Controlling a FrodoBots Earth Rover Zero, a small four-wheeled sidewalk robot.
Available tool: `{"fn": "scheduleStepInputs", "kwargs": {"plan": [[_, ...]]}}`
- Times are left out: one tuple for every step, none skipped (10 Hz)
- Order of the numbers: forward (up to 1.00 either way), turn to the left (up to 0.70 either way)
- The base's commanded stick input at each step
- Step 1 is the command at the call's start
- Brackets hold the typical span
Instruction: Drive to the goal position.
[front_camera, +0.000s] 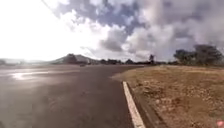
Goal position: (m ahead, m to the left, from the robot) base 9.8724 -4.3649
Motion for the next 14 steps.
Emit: {"fn": "scheduleStepInputs", "kwargs": {"plan": [[0.5, 0.0], [0.5, 0.0], [0.5, 0.0], [0.5, 0.0], [0.5, 0.0], [0.5, 0.0], [0.5, 0.0], [0.5, 0.0], [0.5, 0.0], [0.5, 0.0], [0.5, 0.0], [0.5, 0.0], [0.5, 0.0], [0.5, 0.0]]}}
